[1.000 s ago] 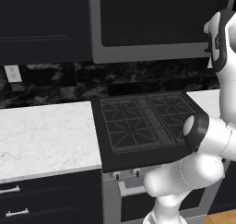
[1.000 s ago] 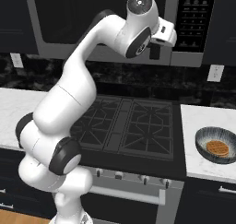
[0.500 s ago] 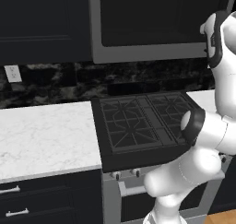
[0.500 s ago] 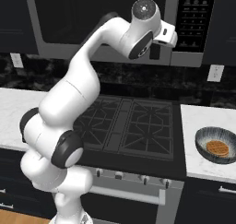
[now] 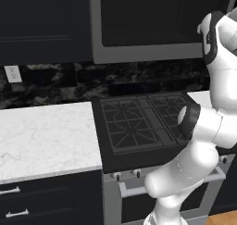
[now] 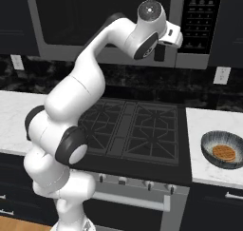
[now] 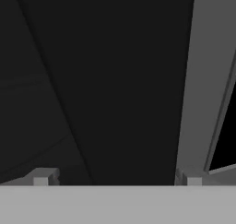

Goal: Open the microwave, place the bowl with waffle inside the microwave, then close the microwave door and turn it on.

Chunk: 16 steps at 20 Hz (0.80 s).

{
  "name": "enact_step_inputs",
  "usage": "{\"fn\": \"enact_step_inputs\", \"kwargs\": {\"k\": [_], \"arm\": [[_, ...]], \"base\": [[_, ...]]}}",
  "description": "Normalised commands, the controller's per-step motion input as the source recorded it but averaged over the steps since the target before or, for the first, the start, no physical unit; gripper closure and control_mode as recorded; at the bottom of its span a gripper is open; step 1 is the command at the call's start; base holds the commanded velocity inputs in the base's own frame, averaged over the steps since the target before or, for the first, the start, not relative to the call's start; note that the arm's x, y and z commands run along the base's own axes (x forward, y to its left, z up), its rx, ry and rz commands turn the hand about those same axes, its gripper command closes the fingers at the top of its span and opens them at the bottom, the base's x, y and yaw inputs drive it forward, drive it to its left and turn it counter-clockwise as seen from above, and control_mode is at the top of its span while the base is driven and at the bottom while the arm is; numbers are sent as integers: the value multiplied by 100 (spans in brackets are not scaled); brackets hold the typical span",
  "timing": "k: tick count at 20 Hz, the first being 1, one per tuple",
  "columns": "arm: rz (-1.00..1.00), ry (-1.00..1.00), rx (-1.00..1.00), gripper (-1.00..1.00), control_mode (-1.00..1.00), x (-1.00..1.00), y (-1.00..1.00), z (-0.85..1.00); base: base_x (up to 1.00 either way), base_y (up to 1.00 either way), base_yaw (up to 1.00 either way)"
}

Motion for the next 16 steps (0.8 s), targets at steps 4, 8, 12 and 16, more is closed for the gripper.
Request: {"fn": "enact_step_inputs", "kwargs": {"k": [4, 8, 12, 16], "arm": [[0, 0, 0, -100, -100, 32, 0, -18], [0, 0, 0, 100, -100, 14, 0, -2], [0, 0, 0, 100, -100, 3, 1, 0], [0, 0, 0, 100, -100, -8, 12, 0]], "base": [[0, 0, 0], [0, 0, 0], [0, 0, 0], [0, 0, 0]]}}
